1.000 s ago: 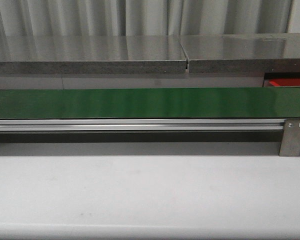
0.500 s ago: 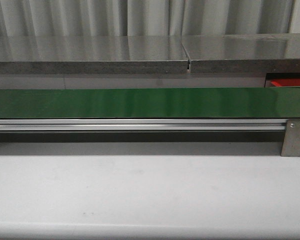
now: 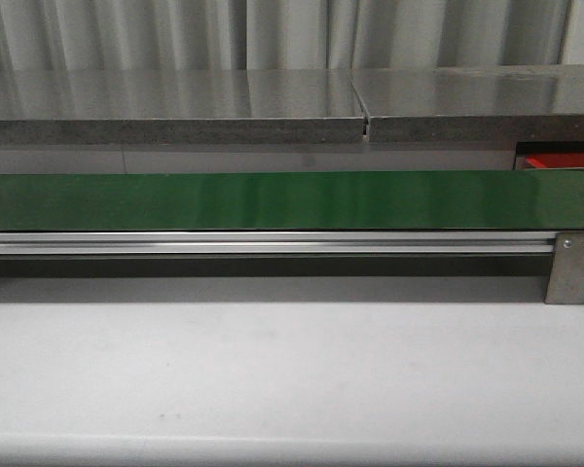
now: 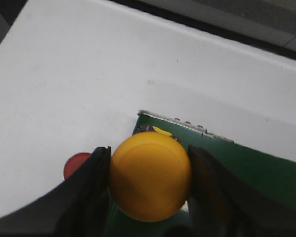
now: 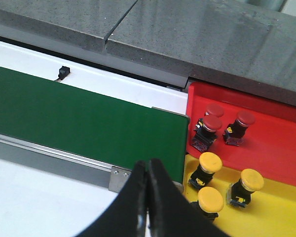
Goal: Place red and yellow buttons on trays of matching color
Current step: 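Lower the left gripper and grasp the yellow push button, then set the yellow button on the belt start and open the left gripper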
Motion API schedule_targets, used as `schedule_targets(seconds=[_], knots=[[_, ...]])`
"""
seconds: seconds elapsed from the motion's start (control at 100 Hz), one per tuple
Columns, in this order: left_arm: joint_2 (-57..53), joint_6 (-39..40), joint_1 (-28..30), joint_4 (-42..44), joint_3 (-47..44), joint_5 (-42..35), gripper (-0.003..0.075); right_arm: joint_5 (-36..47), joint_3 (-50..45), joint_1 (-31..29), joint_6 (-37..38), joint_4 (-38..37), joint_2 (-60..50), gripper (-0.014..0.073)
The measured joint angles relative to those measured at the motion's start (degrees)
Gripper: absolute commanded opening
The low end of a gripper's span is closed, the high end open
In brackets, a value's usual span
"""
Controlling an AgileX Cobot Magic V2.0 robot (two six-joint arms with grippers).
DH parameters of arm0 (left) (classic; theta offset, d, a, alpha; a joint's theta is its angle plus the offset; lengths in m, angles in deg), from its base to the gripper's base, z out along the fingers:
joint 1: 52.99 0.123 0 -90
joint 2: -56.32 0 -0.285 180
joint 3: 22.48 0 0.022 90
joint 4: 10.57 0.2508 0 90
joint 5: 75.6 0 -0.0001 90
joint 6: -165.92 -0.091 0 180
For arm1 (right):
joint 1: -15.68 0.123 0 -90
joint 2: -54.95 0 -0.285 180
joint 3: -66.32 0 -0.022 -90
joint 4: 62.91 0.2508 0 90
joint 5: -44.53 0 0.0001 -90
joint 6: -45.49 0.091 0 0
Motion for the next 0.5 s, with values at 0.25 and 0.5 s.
schedule_targets(seconds=[0.25,0.5], knots=[[-0.3,-0.2,-1.5,-0.1,-7.5,-1.6,0.0115,0.0,0.0,0.0,0.0,0.0,0.0,-0.0090],[2.1,-0.4,-1.5,-0.1,-9.2,-2.1,0.0137,0.0,0.0,0.0,0.0,0.0,0.0,-0.0090]])
